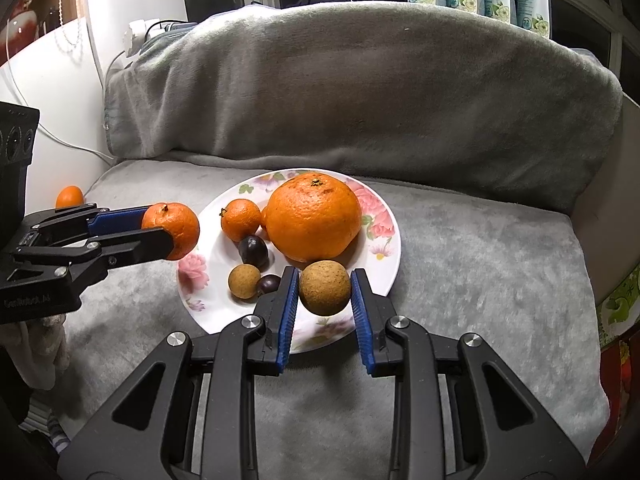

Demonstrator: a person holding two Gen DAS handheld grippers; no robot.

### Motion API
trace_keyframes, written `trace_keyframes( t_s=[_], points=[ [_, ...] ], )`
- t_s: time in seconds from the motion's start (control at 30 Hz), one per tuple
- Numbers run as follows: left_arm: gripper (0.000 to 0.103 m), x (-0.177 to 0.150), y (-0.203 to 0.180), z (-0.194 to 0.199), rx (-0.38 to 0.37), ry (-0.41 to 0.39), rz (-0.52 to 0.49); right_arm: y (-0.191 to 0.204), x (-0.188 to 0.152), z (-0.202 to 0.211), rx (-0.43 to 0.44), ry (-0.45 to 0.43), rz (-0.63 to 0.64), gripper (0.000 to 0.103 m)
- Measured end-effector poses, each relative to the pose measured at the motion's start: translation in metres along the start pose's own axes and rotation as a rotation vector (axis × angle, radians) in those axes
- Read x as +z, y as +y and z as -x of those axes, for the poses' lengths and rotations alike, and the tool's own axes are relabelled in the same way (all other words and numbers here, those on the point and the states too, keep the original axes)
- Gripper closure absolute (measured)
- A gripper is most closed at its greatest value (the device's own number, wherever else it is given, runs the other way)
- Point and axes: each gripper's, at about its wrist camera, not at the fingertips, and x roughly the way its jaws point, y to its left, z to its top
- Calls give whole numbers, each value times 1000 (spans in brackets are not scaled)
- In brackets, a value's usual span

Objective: Organize fruits

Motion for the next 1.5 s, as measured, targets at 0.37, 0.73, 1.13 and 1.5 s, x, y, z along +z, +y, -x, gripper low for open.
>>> trace_keyframes(
  t_s=[0.37, 0.73, 1.13, 1.5],
  points=[
    [65, -3, -4, -3, -15, 12, -15, -4, 5, -4, -2, 4, -14, 75],
    [59, -3, -10, -5, -20, 10, -44, -8, 8, -10, -6, 12, -28, 69],
    [22, -4, -18, -1, 10, -1, -83, -12, 11, -4, -46, -18, -64, 14],
    [22, -4, -20, 0, 56, -5, -90, -9, 14, 0, -59, -27, -55, 10]
  ],
)
